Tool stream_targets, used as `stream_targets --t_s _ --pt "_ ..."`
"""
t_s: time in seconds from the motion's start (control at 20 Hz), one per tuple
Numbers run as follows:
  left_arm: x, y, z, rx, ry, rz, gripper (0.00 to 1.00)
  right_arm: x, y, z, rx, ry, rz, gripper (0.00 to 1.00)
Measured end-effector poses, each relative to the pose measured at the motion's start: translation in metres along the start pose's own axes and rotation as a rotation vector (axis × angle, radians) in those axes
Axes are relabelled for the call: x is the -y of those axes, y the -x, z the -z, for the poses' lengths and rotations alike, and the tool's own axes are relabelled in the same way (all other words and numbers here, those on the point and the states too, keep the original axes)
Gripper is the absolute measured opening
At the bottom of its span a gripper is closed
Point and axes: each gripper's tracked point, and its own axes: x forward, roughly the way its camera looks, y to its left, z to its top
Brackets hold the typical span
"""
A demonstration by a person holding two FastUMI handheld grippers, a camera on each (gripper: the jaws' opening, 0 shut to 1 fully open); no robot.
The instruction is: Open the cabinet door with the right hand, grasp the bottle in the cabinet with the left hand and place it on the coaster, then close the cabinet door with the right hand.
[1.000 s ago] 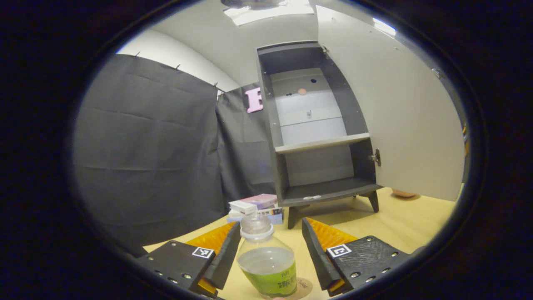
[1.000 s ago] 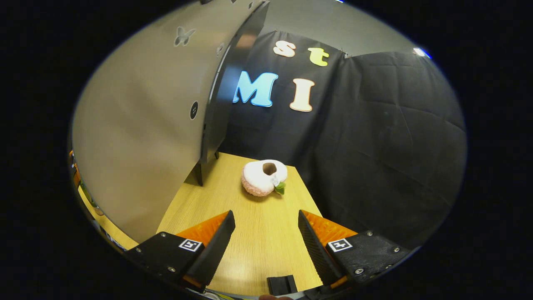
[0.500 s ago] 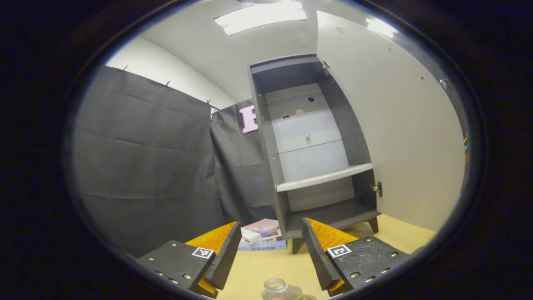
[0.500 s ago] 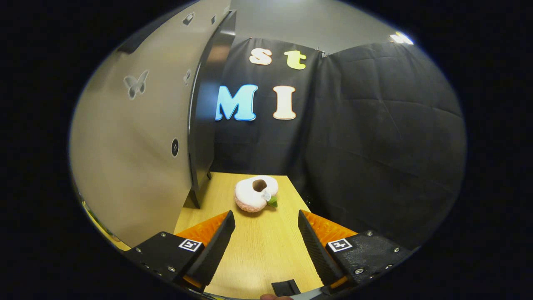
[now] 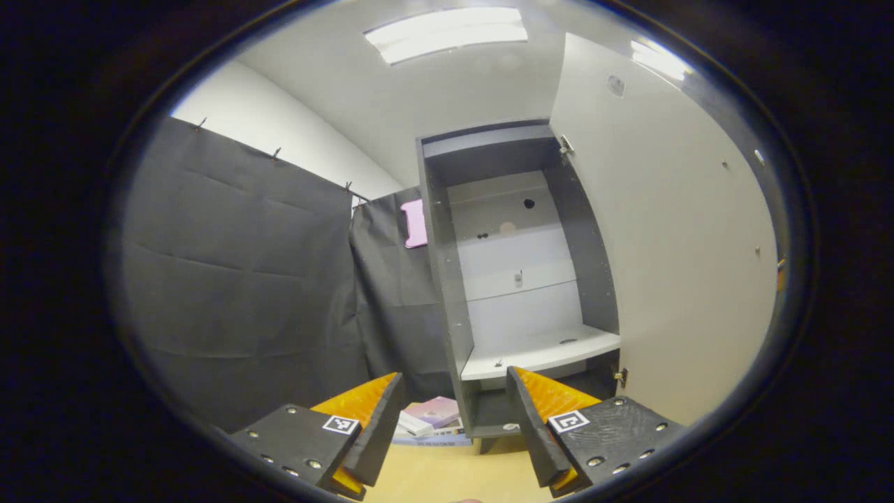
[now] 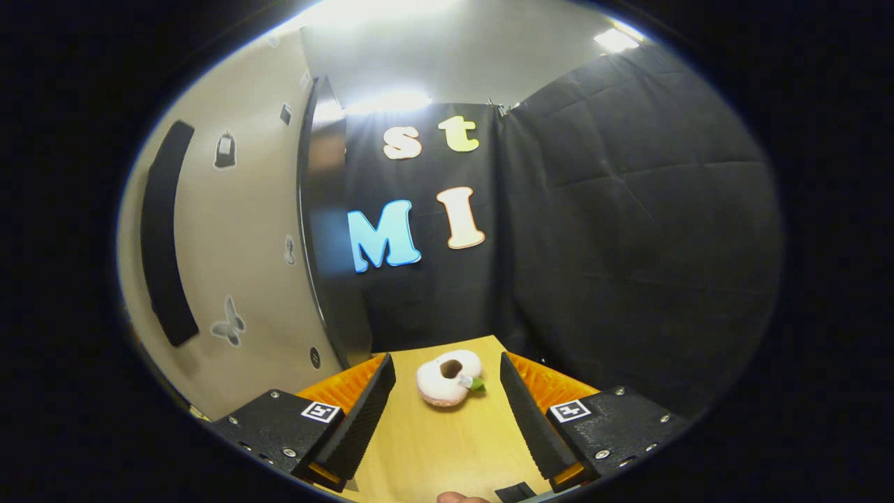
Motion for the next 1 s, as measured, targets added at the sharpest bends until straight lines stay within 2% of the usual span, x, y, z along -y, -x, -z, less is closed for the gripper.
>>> stream_targets --t_s 0.05,0.2,0.4,0.45,0.5,0.55,0.6,0.75,0.8,0.9,0.95,1.0 --pt "0.004 0.0 -0.008 -0.018 0.016 0.011 0.89 -0.006 0.002 -0.008 0.001 -0.013 -0.025 0.95" --pt "0.019 0.006 -0.033 -0.055 0.066 0.05 0.9 -0.026 0.012 -0.026 0.002 -0.051 -0.105 0.92" --pt "0.038 -0.001 -0.026 -0.162 0.131 0.133 0.9 -0.046 0.024 -0.045 0.018 -0.072 -0.149 0.91" --pt "0.038 -0.001 -0.027 -0.173 0.161 0.15 0.83 -0.053 0.027 -0.048 0.018 -0.083 -0.164 0.89" --pt "0.037 -0.003 -0.028 -0.179 0.17 0.159 0.9 -0.062 0.031 -0.055 0.031 -0.094 -0.181 0.9" --pt "0.035 -0.005 -0.03 -0.179 0.16 0.168 0.83 -0.068 0.035 -0.061 0.049 -0.099 -0.189 0.9" --pt "0.034 -0.008 -0.033 -0.17 0.136 0.178 0.82 -0.074 0.04 -0.066 0.066 -0.096 -0.199 0.9" --pt "0.033 -0.025 -0.032 -0.154 0.112 0.209 0.82 -0.073 0.041 -0.068 0.097 -0.083 -0.146 0.87" --pt "0.032 -0.029 -0.031 -0.15 0.147 0.215 0.82 -0.073 0.042 -0.063 0.092 -0.115 -0.135 0.91" --pt "0.034 -0.04 -0.03 -0.16 0.229 0.245 0.83 -0.071 0.043 -0.059 0.083 -0.156 -0.109 0.92" --pt "0.029 -0.045 -0.03 -0.159 0.24 0.249 0.83 -0.071 0.045 -0.059 0.082 -0.164 -0.094 0.87" --pt "0.023 -0.051 -0.031 -0.152 0.232 0.25 0.82 -0.075 0.046 -0.058 0.082 -0.162 -0.085 0.92"
